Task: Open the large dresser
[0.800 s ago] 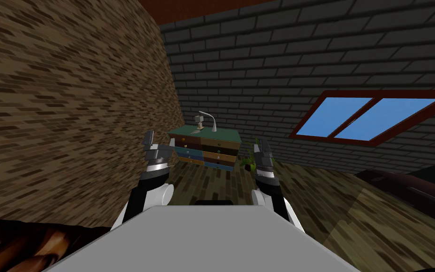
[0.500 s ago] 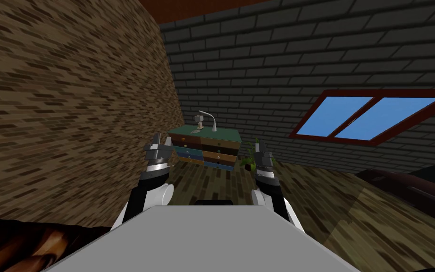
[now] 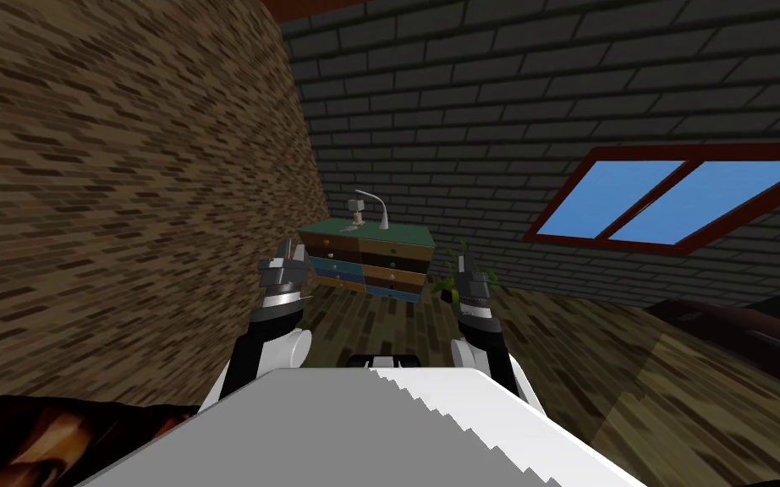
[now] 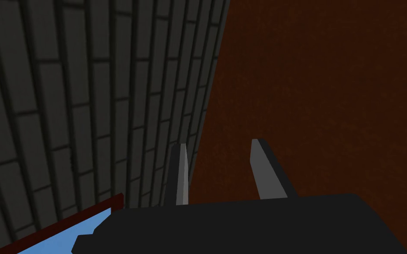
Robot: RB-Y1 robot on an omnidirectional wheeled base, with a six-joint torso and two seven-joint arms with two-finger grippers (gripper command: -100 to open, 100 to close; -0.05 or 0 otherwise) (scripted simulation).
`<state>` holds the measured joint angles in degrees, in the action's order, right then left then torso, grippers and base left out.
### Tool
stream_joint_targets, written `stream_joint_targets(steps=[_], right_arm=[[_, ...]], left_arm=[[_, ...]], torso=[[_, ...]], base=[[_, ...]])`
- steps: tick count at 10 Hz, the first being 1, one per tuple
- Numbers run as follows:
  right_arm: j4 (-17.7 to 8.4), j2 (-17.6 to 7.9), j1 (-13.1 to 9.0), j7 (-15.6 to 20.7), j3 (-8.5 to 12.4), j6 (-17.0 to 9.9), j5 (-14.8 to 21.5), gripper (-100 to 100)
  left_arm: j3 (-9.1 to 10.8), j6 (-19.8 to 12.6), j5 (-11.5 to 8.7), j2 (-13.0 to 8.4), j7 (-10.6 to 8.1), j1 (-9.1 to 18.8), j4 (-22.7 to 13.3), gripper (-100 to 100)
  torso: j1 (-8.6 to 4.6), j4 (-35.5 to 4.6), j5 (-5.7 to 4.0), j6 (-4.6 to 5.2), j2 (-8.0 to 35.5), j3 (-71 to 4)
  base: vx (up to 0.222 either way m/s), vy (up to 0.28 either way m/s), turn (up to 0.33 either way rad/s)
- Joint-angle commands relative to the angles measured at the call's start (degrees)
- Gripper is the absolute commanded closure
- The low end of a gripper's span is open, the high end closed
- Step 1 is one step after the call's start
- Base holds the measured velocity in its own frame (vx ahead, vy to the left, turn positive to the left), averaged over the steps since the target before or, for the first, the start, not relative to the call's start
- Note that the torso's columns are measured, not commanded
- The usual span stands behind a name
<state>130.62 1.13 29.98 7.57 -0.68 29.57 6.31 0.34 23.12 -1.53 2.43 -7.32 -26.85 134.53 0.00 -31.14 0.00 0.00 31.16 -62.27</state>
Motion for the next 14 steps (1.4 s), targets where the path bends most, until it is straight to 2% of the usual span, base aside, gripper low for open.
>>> stream_joint_targets(steps=[1, 2, 4, 7, 10, 11, 14], right_arm=[[0.0, 0.0, 0.0, 0.0, 0.0, 0.0, 0.0, 0], [0.0, 0.0, 0.0, 0.0, 0.0, 0.0, 0.0, 0], [0.0, 0.0, 0.0, 0.0, 0.0, 0.0, 0.0, 0], [0.0, 0.0, 0.0, 0.0, 0.0, 0.0, 0.0, 0], [0.0, 0.0, 0.0, 0.0, 0.0, 0.0, 0.0, 0], [0.0, 0.0, 0.0, 0.0, 0.0, 0.0, 0.0, 0], [0.0, 0.0, 0.0, 0.0, 0.0, 0.0, 0.0, 0]], left_arm=[[0.00, 0.0, 0.0, 0.0, 0.00, 0.0, 0.0, 0], [-0.13, 0.2, -0.2, -2.8, -0.02, 0.2, -0.7, -100], [-0.41, 0.6, -0.6, -6.2, -0.07, 0.5, -2.3, -100], [-1.04, 1.6, -1.5, -9.5, -0.18, 1.3, -5.9, -100], [-1.83, 2.8, -2.6, -10.7, -0.31, 2.3, -10.3, -100], [-1.83, 2.8, -2.6, -10.7, -0.31, 2.3, -10.3, -100], [-2.65, 4.0, -3.7, -11.0, -0.44, 3.3, -15.0, -100]], torso=[[0.00, -4.2, 0.00, 0.00, 4.2, -8.5], [0.00, -8.5, 0.00, 0.00, 8.5, -16.9], [-0.11, -10.9, -0.03, 0.00, 10.8, -22.1], [-0.04, -11.1, -0.01, 0.00, 11.0, -22.4], [-0.08, -11.2, -0.02, 0.00, 11.2, -22.3], [0.00, -11.2, -0.01, 0.00, 11.2, -22.3], [0.05, -11.1, 0.02, 0.00, 11.1, -22.3]], base=[[0.000, 0.000, 0.000], [0.027, -0.019, 0.006], [0.054, -0.056, 0.012], [0.107, -0.080, 0.016], [0.122, -0.119, 0.022], [0.089, -0.077, 0.007], [0.112, -0.083, 0.019]])
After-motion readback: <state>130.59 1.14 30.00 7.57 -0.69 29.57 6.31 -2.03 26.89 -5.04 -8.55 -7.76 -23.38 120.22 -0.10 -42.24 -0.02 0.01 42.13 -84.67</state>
